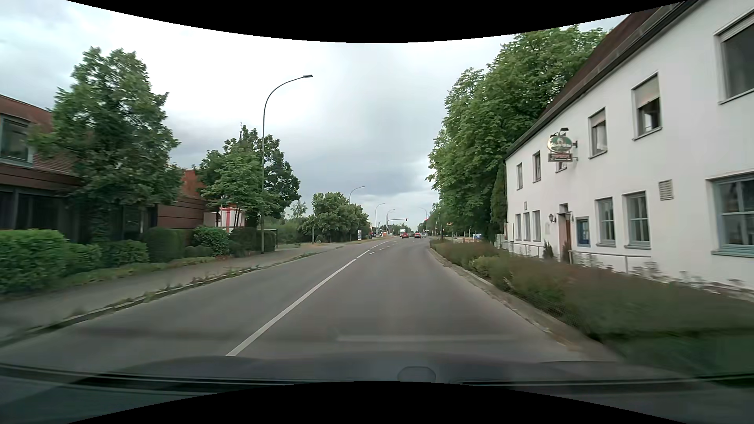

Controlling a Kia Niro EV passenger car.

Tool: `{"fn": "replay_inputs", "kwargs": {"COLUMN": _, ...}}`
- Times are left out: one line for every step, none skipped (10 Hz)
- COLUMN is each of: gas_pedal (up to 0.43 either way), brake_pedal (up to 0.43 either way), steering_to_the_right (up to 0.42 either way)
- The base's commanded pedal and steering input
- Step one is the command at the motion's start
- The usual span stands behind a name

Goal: Follow the waypoints while adhering to traffic rules and regulations

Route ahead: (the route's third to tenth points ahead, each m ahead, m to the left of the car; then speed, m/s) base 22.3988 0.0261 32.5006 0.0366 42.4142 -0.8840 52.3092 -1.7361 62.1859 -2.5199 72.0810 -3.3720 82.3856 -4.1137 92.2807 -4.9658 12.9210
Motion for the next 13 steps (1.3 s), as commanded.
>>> {"fn": "replay_inputs", "kwargs": {"gas_pedal": 0.138, "brake_pedal": 0.0, "steering_to_the_right": 0.015}}
{"fn": "replay_inputs", "kwargs": {"gas_pedal": 0.138, "brake_pedal": 0.0, "steering_to_the_right": 0.015}}
{"fn": "replay_inputs", "kwargs": {"gas_pedal": 0.138, "brake_pedal": 0.0, "steering_to_the_right": 0.015}}
{"fn": "replay_inputs", "kwargs": {"gas_pedal": 0.138, "brake_pedal": 0.0, "steering_to_the_right": 0.015}}
{"fn": "replay_inputs", "kwargs": {"gas_pedal": 0.138, "brake_pedal": 0.0, "steering_to_the_right": 0.015}}
{"fn": "replay_inputs", "kwargs": {"gas_pedal": 0.138, "brake_pedal": 0.0, "steering_to_the_right": 0.014}}
{"fn": "replay_inputs", "kwargs": {"gas_pedal": 0.138, "brake_pedal": 0.0, "steering_to_the_right": 0.014}}
{"fn": "replay_inputs", "kwargs": {"gas_pedal": 0.138, "brake_pedal": 0.0, "steering_to_the_right": 0.014}}
{"fn": "replay_inputs", "kwargs": {"gas_pedal": 0.138, "brake_pedal": 0.0, "steering_to_the_right": 0.014}}
{"fn": "replay_inputs", "kwargs": {"gas_pedal": 0.138, "brake_pedal": 0.0, "steering_to_the_right": 0.014}}
{"fn": "replay_inputs", "kwargs": {"gas_pedal": 0.138, "brake_pedal": 0.0, "steering_to_the_right": 0.014}}
{"fn": "replay_inputs", "kwargs": {"gas_pedal": 0.138, "brake_pedal": 0.0, "steering_to_the_right": 0.014}}
{"fn": "replay_inputs", "kwargs": {"gas_pedal": 0.118, "brake_pedal": 0.0, "steering_to_the_right": 0.014}}
